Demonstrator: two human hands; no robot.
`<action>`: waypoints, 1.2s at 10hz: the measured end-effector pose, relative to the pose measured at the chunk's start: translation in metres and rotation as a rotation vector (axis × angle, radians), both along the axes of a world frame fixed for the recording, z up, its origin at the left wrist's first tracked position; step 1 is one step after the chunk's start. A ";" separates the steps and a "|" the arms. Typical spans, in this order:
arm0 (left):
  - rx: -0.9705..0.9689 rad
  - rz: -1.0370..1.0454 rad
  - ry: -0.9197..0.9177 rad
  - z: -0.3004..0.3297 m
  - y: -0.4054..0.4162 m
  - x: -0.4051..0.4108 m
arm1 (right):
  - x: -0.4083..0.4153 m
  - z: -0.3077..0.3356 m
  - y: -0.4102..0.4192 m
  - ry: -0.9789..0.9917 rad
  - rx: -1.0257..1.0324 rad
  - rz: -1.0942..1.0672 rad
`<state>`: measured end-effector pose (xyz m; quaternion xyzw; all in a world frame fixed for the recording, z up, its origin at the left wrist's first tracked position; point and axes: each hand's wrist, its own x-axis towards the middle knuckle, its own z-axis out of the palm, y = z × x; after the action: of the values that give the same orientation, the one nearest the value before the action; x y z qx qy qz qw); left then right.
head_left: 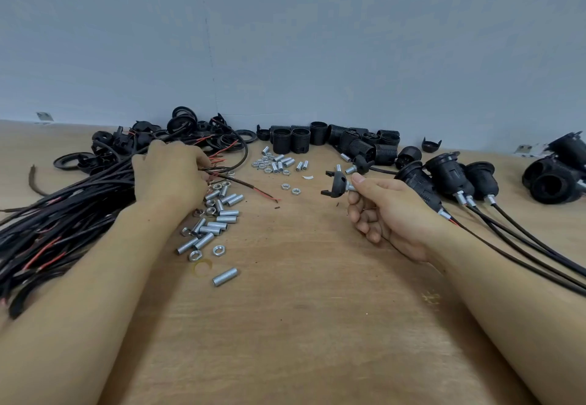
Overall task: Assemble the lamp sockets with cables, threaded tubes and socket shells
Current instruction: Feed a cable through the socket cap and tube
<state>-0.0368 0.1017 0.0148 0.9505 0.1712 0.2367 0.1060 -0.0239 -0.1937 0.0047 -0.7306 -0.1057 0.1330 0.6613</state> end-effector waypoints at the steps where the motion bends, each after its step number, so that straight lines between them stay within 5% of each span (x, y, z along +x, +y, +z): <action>1: 0.008 -0.022 -0.232 0.006 -0.001 -0.003 | 0.001 0.000 -0.001 0.005 0.009 -0.002; 3: -0.063 -0.225 -0.938 0.017 -0.013 -0.012 | 0.001 0.000 -0.001 0.011 0.024 -0.002; 4: -0.371 -0.424 -1.158 0.025 -0.029 -0.020 | 0.001 0.001 -0.001 0.006 0.049 0.009; 6: -1.085 -0.615 -0.845 0.015 -0.063 -0.023 | -0.001 0.002 -0.005 -0.020 0.114 0.060; 12: -1.202 -0.648 -1.026 0.015 -0.082 -0.027 | 0.005 -0.002 -0.010 0.000 0.161 0.172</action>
<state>-0.0637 0.0198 0.0301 0.5098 -0.0820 0.4648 0.7193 -0.0185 -0.2040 0.0030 -0.6633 -0.1783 0.1805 0.7040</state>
